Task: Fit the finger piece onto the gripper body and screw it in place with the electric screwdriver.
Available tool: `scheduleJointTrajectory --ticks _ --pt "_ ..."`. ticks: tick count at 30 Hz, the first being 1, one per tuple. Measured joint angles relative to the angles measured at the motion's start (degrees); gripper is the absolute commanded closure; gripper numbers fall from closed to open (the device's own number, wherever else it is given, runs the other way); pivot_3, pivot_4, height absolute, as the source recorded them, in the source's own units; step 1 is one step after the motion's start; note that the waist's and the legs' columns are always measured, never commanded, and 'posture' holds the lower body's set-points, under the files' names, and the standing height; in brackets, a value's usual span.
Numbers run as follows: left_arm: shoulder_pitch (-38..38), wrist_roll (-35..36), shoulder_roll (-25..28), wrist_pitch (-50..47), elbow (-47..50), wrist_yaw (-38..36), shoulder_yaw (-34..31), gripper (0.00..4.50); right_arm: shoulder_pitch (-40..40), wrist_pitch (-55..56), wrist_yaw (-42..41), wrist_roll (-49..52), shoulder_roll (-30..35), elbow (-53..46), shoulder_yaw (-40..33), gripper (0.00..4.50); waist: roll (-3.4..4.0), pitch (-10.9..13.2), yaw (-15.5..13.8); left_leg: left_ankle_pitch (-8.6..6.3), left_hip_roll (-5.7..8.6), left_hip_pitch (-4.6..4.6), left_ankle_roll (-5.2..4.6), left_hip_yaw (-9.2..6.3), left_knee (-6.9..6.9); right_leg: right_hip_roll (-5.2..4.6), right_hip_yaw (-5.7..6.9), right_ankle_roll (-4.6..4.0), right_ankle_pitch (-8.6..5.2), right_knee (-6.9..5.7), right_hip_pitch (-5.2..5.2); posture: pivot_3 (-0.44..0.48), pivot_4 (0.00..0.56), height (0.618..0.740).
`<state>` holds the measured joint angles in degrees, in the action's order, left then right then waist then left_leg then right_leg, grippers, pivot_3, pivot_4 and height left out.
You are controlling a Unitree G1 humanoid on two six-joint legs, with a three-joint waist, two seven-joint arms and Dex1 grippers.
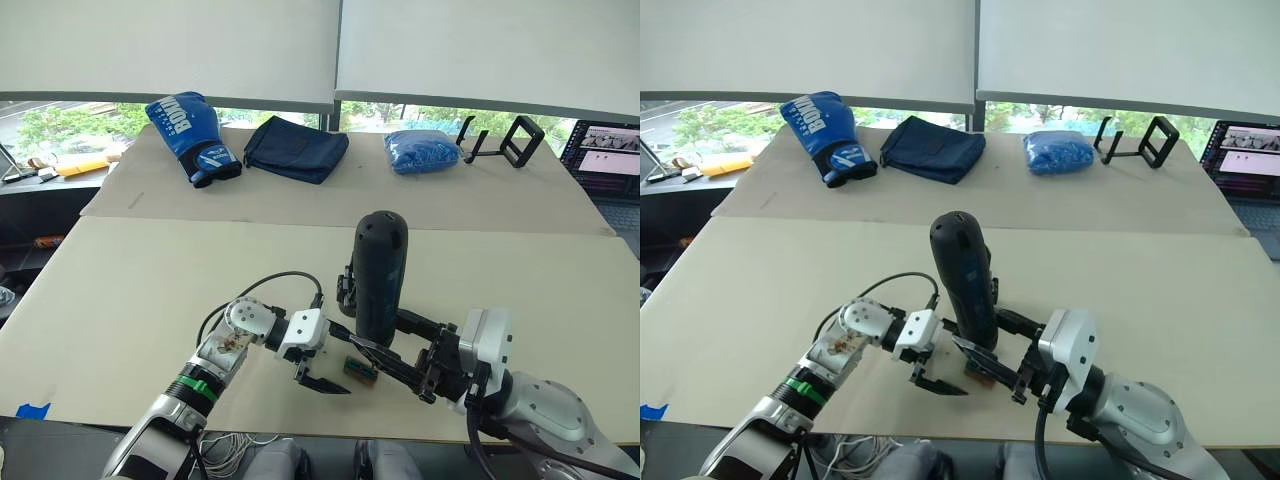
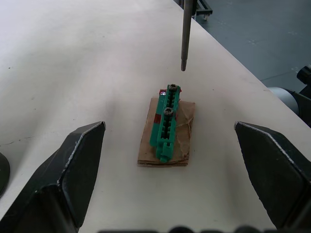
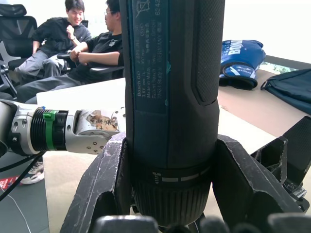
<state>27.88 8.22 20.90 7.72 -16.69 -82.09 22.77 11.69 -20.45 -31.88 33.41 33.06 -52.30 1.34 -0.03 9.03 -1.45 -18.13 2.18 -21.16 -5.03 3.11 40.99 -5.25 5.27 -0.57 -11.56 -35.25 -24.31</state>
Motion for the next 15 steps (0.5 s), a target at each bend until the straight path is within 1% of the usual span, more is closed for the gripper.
scheduleJointTrajectory --ticks 15 --pt "0.03 0.02 -0.01 0.0 0.0 -0.01 0.0 0.0 0.84 0.02 -0.29 -1.95 -0.83 0.62 0.83 2.6 0.0 0.0 0.0 0.0 0.01 0.0 0.0 0.0 0.0 0.01 0.0 0.0 0.0 0.0 0.0 0.0 0.15 0.74"
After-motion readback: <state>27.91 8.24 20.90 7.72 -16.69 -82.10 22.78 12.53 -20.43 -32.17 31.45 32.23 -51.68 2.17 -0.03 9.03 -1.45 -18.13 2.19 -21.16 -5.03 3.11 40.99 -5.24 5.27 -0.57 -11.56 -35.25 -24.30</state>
